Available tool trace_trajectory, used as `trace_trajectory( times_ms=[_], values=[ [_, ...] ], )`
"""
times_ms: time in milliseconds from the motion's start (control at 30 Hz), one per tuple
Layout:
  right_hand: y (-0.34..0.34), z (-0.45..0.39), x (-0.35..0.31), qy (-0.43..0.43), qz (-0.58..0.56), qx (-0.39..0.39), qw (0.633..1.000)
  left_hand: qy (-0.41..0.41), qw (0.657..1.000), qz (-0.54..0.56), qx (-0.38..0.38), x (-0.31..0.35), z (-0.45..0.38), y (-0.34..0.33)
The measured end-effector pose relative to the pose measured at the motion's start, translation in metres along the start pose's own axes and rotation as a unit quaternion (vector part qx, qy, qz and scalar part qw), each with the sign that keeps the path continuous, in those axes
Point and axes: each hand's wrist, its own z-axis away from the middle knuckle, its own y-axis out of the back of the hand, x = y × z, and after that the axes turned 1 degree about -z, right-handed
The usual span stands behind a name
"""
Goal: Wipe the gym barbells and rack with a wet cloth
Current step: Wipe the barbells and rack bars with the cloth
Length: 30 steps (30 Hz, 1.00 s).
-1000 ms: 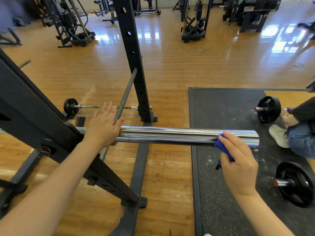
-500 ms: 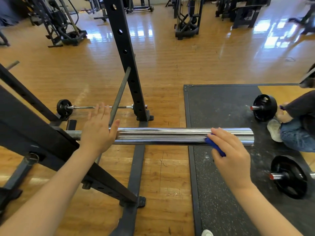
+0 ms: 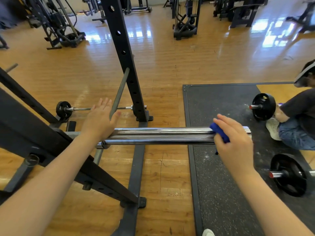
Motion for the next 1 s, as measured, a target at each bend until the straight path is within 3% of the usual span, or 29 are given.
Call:
trace_trajectory(
  times_ms=[133,200,367,533,700,767,833,1000],
  values=[
    [-0.005,-0.002,0.000,-0.007,0.039,-0.043,0.998,-0.024,0.985,0.049,0.166,-0.001,0.018,-0.003],
    [-0.002,0.002,0.003,-0.003,0.037,-0.051,0.998,-0.022,0.978,0.049,0.200,0.003,0.034,-0.010],
    [0.005,0.025,0.006,0.033,0.006,-0.024,0.999,-0.018,0.988,-0.023,0.150,0.010,0.050,-0.028],
    [0.007,0.041,0.004,0.042,-0.009,-0.017,0.999,0.008,0.995,-0.020,0.097,0.009,0.033,-0.020],
    [0.007,0.015,-0.007,-0.042,-0.047,0.036,0.997,0.025,0.999,0.006,0.036,0.009,0.012,-0.008],
    [0.004,-0.007,-0.010,-0.080,-0.044,0.027,0.995,0.024,0.998,0.027,0.043,0.009,0.005,-0.004],
    [0.000,-0.023,-0.011,-0.105,-0.031,-0.031,0.994,0.016,0.997,0.037,0.058,0.010,0.002,-0.002],
    [-0.007,-0.017,-0.008,-0.035,0.044,-0.083,0.995,-0.002,0.989,0.063,0.131,0.012,0.006,-0.002]
  ],
)
